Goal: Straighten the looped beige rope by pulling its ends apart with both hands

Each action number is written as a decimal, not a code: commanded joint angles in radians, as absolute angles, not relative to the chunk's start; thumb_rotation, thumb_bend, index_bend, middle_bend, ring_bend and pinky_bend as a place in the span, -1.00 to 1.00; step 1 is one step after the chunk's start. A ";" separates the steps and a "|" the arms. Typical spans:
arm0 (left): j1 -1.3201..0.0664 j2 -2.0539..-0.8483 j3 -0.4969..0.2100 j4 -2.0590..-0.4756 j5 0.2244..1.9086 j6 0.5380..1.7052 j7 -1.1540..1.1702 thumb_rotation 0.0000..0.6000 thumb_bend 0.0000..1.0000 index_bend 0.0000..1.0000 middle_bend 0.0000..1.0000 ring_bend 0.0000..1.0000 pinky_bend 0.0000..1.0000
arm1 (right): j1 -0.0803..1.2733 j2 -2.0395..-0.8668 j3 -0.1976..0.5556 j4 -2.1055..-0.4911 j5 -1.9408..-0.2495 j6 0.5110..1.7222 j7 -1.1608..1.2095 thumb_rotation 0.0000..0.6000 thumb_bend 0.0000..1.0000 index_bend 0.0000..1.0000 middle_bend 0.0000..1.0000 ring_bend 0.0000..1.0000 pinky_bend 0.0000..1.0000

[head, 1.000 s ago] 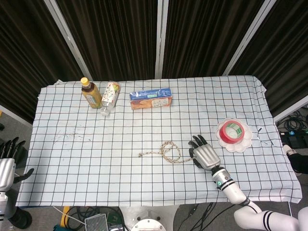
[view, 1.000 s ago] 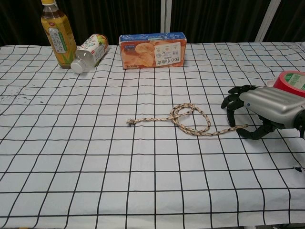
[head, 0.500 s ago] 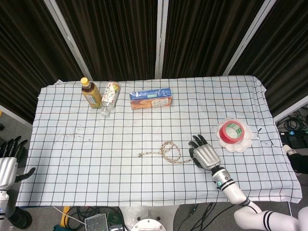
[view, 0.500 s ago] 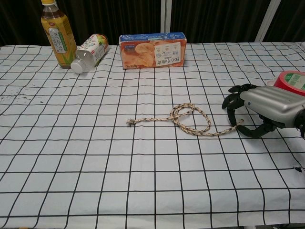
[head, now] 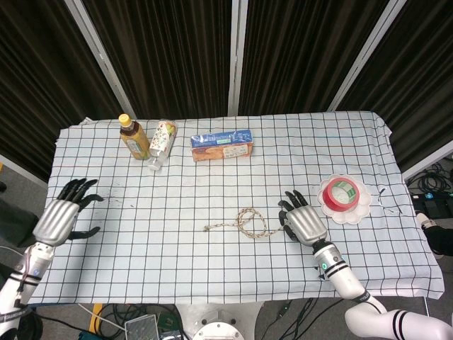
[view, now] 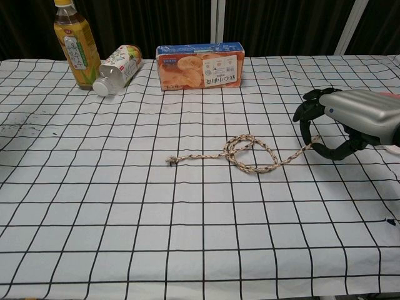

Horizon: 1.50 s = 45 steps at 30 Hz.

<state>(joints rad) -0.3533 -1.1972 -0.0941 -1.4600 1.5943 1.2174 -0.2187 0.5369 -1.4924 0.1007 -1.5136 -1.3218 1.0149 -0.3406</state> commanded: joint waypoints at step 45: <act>-0.799 -1.804 -0.209 -1.375 1.129 0.905 0.380 1.00 -0.88 -0.03 -0.79 -1.00 -1.00 | 0.556 -1.479 0.122 -1.577 -1.184 1.059 -0.428 1.00 0.02 0.27 -0.57 -1.00 -1.00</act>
